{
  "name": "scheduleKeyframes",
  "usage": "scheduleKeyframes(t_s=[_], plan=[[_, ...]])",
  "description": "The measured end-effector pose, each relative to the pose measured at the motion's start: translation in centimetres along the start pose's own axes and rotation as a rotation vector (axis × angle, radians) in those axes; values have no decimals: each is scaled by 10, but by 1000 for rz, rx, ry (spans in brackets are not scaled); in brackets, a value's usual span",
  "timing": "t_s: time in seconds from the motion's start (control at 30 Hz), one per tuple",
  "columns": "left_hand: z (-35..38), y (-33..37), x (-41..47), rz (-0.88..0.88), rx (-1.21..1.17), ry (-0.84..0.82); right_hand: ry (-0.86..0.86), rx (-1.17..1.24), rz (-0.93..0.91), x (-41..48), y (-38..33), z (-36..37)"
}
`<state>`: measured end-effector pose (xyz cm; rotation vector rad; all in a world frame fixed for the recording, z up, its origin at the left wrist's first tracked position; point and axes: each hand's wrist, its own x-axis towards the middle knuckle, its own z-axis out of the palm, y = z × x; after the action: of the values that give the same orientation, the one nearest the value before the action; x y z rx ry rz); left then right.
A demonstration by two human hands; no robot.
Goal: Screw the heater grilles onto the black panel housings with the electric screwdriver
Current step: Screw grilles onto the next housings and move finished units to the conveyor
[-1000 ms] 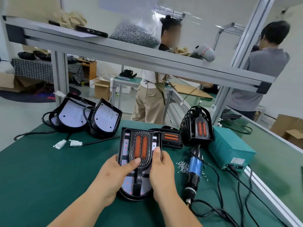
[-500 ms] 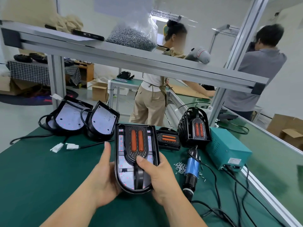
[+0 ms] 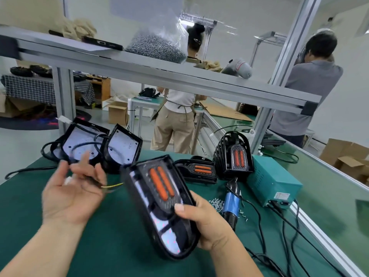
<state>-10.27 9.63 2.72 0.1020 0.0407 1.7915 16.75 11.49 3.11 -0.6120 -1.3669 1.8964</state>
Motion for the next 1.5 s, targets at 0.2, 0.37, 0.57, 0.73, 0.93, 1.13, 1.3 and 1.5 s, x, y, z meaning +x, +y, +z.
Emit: scheduleKeyframes(t_s=[0.2, 0.37, 0.57, 0.73, 0.93, 1.13, 1.3, 1.5], plan=[[-15, 47, 22, 213, 256, 68, 520, 23, -59, 16, 12, -6], [-3, 12, 13, 111, 593, 339, 661, -92, -116, 25, 32, 4], [4, -78, -22, -420, 1022, 57, 557, -94, -196, 26, 38, 17], [-9, -96, -24, -331, 992, 112, 477, -191, -83, 24, 40, 8], [-10, -97, -19, -264, 980, 150, 272, -311, -9, 21, 35, -4], [-13, -95, -18, -340, 1007, 10, 326, -270, -3, 19, 34, -3], [-13, -93, -23, -346, 1078, -53, 368, -185, 34, 18, 17, -7], [-11, -107, -36, -455, 1172, -138, 622, -32, -47, 27, 8, -18]])
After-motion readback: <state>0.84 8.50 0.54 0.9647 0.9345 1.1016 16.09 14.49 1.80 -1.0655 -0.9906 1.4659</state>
